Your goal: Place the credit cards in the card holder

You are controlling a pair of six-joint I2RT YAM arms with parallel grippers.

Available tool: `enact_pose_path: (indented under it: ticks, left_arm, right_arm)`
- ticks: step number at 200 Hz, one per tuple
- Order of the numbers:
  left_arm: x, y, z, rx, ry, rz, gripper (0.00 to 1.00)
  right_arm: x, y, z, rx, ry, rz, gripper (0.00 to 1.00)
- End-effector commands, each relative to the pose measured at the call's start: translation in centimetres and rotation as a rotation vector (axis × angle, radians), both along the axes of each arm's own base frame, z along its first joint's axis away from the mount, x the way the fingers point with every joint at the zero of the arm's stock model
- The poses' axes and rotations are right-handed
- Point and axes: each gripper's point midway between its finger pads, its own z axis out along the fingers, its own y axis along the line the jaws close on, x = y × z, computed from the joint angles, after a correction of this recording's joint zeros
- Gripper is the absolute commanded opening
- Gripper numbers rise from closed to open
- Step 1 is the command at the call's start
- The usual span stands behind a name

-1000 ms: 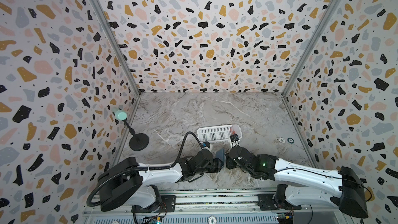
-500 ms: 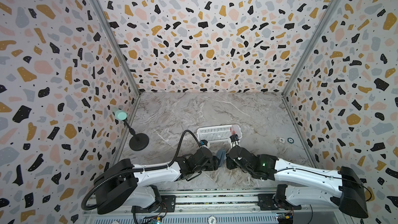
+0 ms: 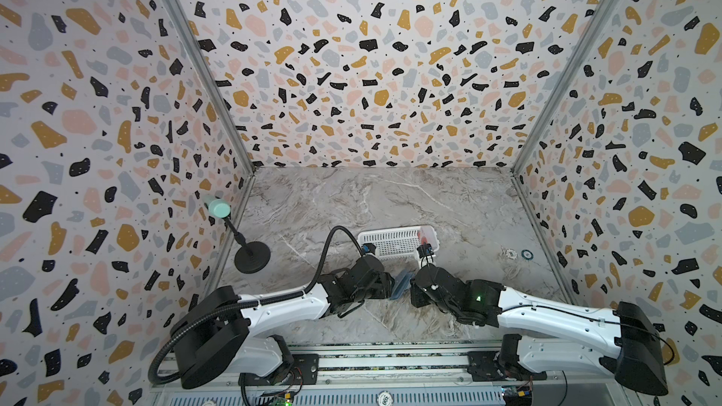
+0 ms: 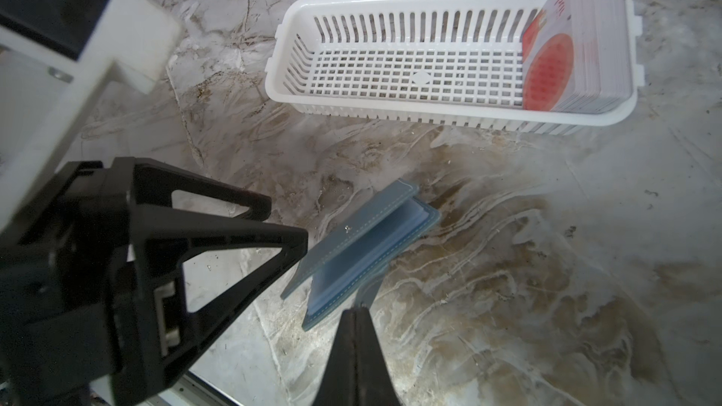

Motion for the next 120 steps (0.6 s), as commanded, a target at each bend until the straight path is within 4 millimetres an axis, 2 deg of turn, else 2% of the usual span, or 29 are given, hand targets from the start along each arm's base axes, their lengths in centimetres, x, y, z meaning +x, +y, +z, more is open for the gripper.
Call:
enact_pose_path:
  ticks: [1,18,47,120]
  left_arm:
    - [0.6,0.1,-0.3,0.054,-0.019,-0.033,0.58]
    - [0.6,-0.6,-0.2,0.054,-0.026,-0.083,0.57]
    - [-0.1,-2.1,0.9,-0.005,-0.055,-0.184,0.6]
    - [-1.1,-2.7,0.7,0.014,-0.057,-0.299,0.67]
  right_arm:
    - [0.0,-0.3,0.9,0.003,-0.02,-0.004,0.03]
    - [0.0,-0.4,0.9,0.006,-0.019,-0.004,0.03]
    - [-0.1,-0.4,0.7,0.002,-0.015,-0.001,0.03]
    - [-0.1,-0.3,0.5,-0.001,-0.013,0.003,0.03]
